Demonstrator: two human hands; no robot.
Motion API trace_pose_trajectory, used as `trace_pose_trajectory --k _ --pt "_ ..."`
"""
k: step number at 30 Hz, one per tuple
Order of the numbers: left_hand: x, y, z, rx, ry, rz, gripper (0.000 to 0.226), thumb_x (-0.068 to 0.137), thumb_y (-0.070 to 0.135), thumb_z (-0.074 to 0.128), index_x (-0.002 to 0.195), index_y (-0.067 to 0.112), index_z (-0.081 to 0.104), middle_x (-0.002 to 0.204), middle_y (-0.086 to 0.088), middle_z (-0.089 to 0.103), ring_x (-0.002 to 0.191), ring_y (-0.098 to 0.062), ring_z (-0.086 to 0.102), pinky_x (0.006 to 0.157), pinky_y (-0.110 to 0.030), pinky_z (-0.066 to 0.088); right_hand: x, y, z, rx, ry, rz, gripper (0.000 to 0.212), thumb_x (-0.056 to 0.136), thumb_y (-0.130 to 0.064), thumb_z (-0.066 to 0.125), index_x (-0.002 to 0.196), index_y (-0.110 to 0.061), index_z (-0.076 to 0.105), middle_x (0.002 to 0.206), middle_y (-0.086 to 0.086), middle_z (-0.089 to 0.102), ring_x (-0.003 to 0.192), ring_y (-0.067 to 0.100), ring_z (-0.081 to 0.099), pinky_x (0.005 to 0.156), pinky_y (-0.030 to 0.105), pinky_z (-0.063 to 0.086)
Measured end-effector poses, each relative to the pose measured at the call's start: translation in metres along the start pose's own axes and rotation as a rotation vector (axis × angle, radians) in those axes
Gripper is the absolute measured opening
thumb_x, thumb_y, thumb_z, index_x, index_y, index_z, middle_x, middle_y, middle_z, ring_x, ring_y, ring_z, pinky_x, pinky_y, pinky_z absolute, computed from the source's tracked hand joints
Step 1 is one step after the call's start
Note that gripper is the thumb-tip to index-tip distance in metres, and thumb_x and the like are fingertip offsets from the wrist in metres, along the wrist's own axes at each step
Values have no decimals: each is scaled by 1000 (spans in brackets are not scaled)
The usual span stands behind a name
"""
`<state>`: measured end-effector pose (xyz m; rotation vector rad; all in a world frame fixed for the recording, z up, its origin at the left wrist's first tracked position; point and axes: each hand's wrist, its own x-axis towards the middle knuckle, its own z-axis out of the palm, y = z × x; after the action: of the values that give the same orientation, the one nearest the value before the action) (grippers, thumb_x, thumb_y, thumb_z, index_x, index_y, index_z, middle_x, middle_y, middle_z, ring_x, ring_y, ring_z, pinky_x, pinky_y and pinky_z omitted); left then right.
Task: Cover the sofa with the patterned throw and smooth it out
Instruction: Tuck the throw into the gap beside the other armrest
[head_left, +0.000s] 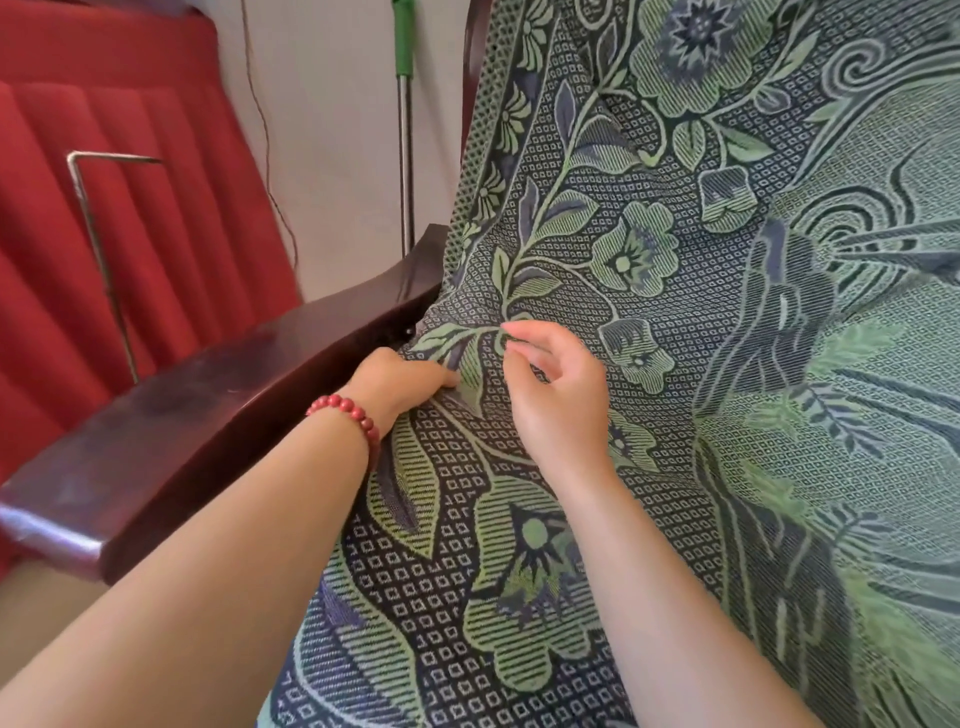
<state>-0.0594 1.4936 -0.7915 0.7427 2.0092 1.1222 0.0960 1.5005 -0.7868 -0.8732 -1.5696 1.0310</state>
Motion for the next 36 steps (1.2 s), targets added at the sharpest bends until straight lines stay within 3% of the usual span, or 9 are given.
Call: trace_pose_trajectory --k 3,6,9,15,18,24,27,32,36 --pt "5 -8 5 55 17 41 48 60 48 84 79 17 53 81 0 64 72 -16 63 63 -28 51 0 1 -4 4 15 6 22 88 -10 55 99 -26 66 107 -10 66 93 -10 59 73 7 44" --pt "13 -24 4 189 85 85 64 49 56 83 97 17 66 99 -1 70 88 -20 65 88 -35 52 -3 2 -8 -6 7 6 22 88 -10 55 98 -27 65 105 -9 66 90 -11 60 68 3 43" --pt "15 -27 5 255 114 71 71 49 58 81 105 18 63 103 -1 68 91 -22 64 90 -38 51 -3 4 -15 2 15 4 22 89 -10 55 100 -24 66 105 -9 65 73 -14 59 62 2 43" --pt "3 1 12 315 169 136 90 57 66 75 123 12 46 111 0 58 104 -26 59 89 -36 49 1 5 -20 23 37 -6 23 87 -7 56 99 -24 65 103 -14 66 100 -5 59 76 2 42" --pt "7 -3 16 353 223 166 79 65 73 63 115 12 54 109 -1 63 100 -27 61 85 -34 49 0 5 -22 27 32 -5 23 87 -7 56 98 -24 66 102 -13 66 98 -5 60 74 2 42" --pt "13 -27 11 344 290 184 33 78 46 69 95 18 64 101 -4 69 96 -27 62 82 -34 50 -2 12 -28 15 46 39 21 89 -10 55 101 -25 66 103 -11 67 65 6 61 58 9 46" --pt "11 -22 12 371 281 176 39 79 49 67 101 18 61 102 -3 68 96 -27 62 79 -34 49 1 12 -28 16 48 47 22 89 -11 55 102 -25 65 105 -12 66 65 14 60 55 9 44" --pt "1 4 24 342 367 373 57 80 48 65 127 18 53 121 -3 60 113 -22 55 87 -31 43 12 5 -31 50 59 12 23 88 -8 55 101 -23 66 101 -15 66 91 -9 60 72 3 43" --pt "-7 30 38 176 477 511 57 80 43 68 129 21 51 130 -1 55 119 -16 51 92 -24 36 27 -3 -41 98 93 -44 22 88 -3 55 103 -14 66 102 -12 66 94 -7 60 74 4 44"
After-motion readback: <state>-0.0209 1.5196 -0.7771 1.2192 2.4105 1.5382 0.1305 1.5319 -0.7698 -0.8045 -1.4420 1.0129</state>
